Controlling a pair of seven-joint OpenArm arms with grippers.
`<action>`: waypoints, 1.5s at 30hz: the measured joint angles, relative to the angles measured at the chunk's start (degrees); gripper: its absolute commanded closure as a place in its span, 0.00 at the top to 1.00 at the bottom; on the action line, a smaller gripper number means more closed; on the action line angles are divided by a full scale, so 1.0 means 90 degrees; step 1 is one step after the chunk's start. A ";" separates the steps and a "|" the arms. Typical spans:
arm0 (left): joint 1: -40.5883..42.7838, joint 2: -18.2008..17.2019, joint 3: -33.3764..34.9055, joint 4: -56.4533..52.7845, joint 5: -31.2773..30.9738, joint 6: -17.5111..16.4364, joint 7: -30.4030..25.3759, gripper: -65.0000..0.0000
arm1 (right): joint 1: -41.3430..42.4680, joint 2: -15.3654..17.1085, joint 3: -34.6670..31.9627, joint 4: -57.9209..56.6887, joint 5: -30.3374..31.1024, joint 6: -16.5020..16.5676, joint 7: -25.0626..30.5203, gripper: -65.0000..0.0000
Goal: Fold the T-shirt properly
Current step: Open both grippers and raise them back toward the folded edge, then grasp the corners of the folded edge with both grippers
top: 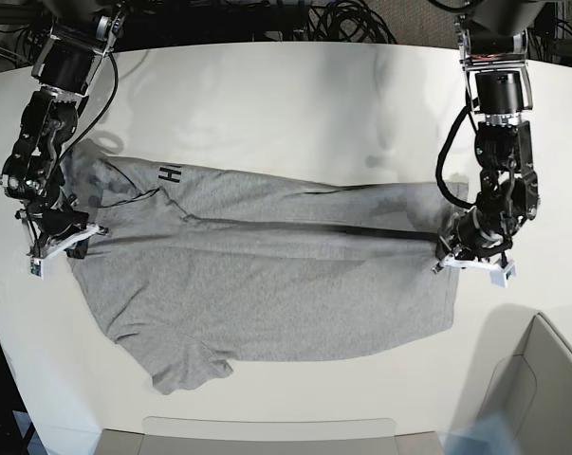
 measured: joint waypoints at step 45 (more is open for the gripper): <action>0.1897 -0.0338 0.0073 0.2353 0.0017 0.0073 -0.0495 0.34 | -0.2001 -0.0690 0.3594 0.1885 0.2438 0.0641 -0.2324 0.45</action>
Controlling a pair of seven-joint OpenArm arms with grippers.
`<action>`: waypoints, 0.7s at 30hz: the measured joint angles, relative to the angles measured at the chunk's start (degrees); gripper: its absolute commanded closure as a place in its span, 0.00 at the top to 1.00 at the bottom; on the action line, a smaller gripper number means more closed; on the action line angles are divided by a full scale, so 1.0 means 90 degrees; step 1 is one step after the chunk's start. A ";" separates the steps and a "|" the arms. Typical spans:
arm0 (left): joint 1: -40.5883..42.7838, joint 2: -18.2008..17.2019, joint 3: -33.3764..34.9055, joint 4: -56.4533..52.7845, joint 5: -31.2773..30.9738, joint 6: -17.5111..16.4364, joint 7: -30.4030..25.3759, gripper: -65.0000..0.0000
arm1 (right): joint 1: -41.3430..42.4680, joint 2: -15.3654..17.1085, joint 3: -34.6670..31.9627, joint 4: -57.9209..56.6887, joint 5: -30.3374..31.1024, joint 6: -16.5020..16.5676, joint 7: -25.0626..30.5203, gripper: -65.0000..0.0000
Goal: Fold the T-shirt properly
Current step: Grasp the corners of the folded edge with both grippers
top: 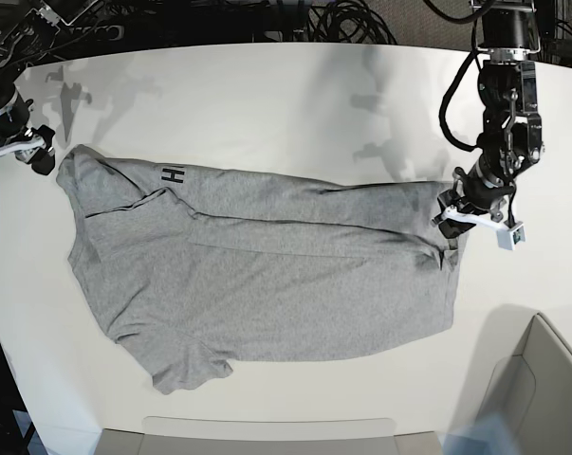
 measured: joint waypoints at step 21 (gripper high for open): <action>0.0476 0.0000 -0.0325 0.0498 -0.0078 -0.0121 0.0051 0.32 | 0.0682 -0.0012 -0.0316 -0.1683 -0.0306 0.0894 0.0602 0.45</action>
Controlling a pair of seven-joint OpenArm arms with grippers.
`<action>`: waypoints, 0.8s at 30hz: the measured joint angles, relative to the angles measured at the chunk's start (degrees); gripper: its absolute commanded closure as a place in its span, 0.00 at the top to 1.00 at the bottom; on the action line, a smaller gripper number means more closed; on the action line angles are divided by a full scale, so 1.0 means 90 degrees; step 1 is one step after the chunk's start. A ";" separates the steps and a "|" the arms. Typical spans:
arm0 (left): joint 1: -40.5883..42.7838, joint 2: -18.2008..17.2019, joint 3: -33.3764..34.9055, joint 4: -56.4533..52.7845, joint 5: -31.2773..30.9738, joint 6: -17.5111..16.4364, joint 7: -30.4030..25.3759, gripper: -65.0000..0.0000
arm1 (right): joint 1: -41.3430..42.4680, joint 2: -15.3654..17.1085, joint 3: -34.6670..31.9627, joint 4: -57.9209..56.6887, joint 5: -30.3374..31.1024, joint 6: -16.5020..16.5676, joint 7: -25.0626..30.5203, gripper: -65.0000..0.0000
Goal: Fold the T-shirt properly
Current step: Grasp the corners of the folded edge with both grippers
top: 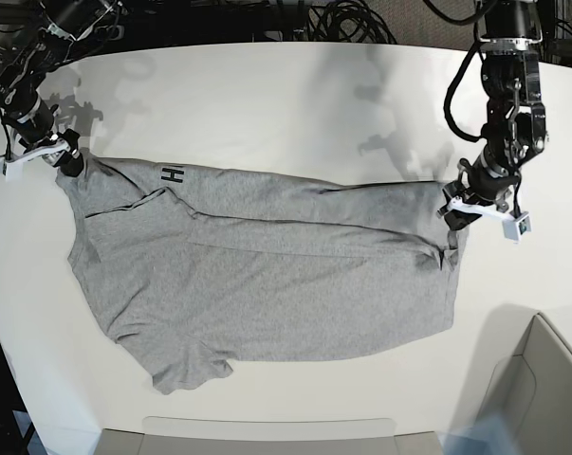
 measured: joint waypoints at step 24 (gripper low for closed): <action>-0.0362 0.0301 -0.2149 -0.2713 -0.0520 -0.3179 0.1076 0.39 | 0.0270 0.0015 -0.0002 -0.0041 -0.0680 0.0063 -0.0029 0.45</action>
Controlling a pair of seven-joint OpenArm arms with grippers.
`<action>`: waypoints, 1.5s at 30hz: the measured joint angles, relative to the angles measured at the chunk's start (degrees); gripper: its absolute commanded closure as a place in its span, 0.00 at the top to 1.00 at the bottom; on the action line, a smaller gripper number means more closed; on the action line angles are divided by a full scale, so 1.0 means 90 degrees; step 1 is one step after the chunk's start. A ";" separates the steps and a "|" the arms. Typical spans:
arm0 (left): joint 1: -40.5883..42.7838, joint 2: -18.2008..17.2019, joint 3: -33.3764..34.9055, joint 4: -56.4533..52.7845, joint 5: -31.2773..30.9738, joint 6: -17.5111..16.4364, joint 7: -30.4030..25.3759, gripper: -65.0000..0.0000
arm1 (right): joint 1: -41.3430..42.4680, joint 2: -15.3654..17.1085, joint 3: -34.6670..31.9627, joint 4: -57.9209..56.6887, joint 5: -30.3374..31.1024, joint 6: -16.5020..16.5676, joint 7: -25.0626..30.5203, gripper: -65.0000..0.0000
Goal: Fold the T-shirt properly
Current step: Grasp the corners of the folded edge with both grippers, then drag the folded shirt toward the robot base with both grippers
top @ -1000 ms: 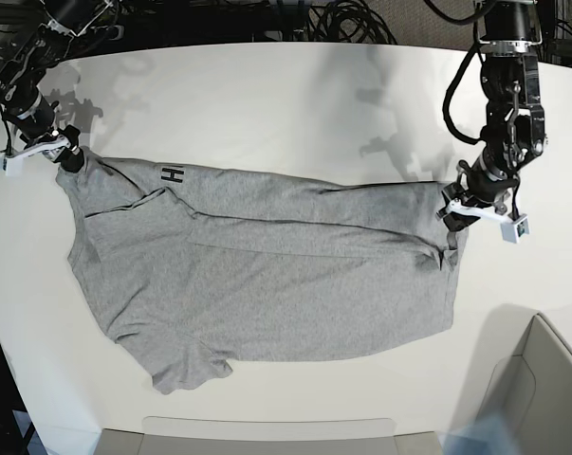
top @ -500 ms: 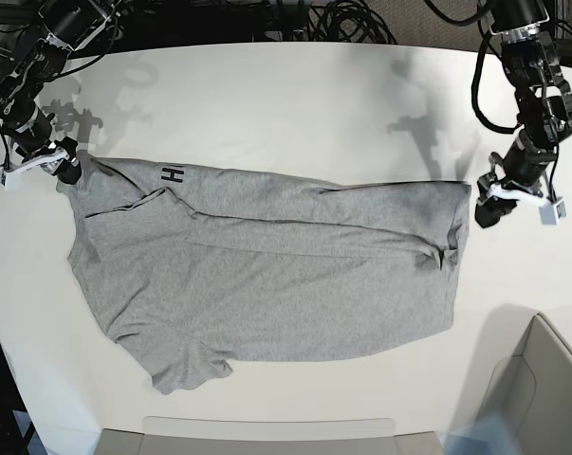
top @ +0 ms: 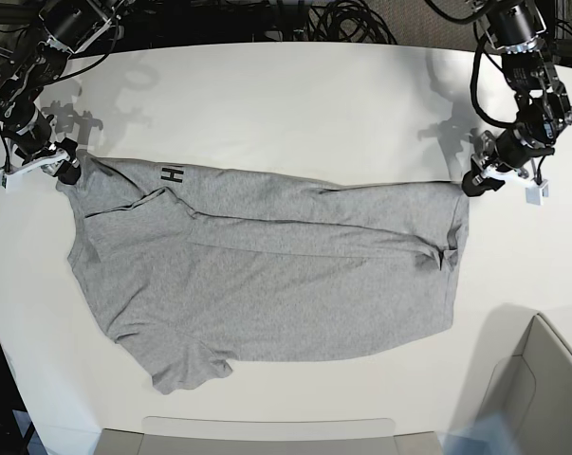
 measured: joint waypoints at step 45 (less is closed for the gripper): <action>0.1056 0.0289 -0.0954 0.0821 0.0935 -0.0182 0.0311 0.00 | -0.0872 0.0401 -0.0979 0.0231 0.0002 0.0027 0.0153 0.00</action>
